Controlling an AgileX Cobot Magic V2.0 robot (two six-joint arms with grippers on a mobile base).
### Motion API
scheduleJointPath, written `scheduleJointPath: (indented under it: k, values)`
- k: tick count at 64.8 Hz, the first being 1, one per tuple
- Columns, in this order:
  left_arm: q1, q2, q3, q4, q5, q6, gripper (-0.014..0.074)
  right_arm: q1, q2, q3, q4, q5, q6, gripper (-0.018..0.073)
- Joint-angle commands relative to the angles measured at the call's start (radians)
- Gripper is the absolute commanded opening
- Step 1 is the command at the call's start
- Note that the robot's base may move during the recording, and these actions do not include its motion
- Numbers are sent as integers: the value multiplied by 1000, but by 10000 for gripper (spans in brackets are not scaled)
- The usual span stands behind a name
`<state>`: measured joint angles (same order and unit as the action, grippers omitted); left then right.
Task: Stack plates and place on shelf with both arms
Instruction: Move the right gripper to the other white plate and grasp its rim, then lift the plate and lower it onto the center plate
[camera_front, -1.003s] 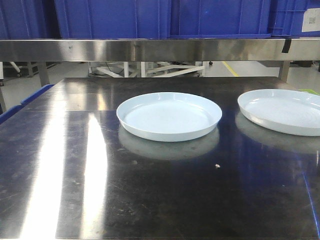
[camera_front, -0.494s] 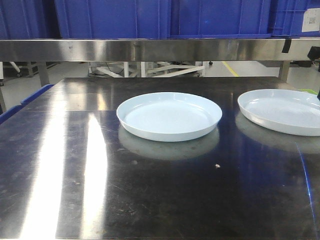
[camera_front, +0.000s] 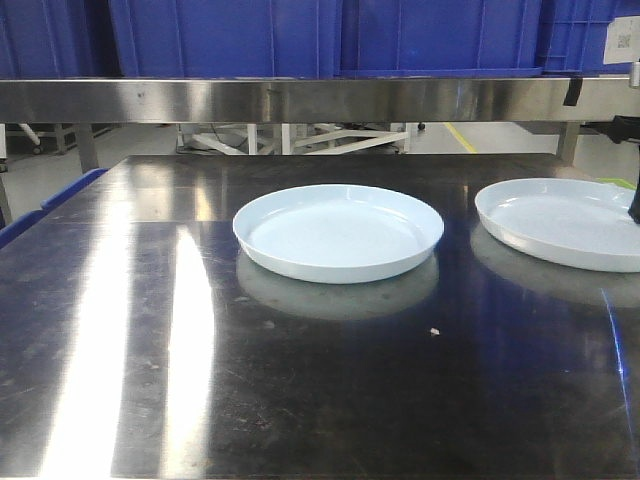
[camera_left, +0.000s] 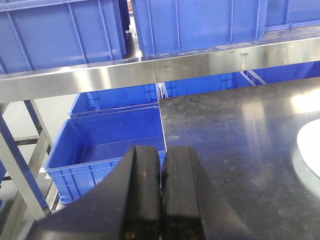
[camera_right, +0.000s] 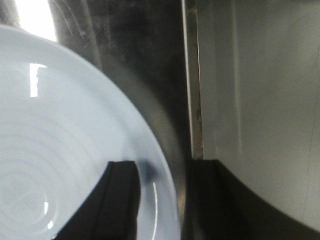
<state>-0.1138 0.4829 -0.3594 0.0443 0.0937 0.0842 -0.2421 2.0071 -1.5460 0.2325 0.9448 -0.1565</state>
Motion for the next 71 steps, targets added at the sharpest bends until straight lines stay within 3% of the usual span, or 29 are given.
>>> scheduleJointPath:
  k: [1,27,36,45,54,71]
  values:
    - [2,3,-29,-2,-87,-10,83,1,-54,-31,16,-17,-12,316]
    - [2,3,-29,-2,-87,-10,83,-42,-145,-46,26,3,-12,50]
    - [2,3,-29,-2,-87,-10,83,-66,-197,-71,87,24,-12,48]
    - [2,3,-29,-2,-87,-10,83,-61,-250,-82,223,33,-15,48]
    - [2,3,-29,-2,-87,-10,83,11,-267,-83,337,40,-37,48]
    - [2,3,-29,-2,-87,-10,83,278,-234,-76,337,-71,-35,48]
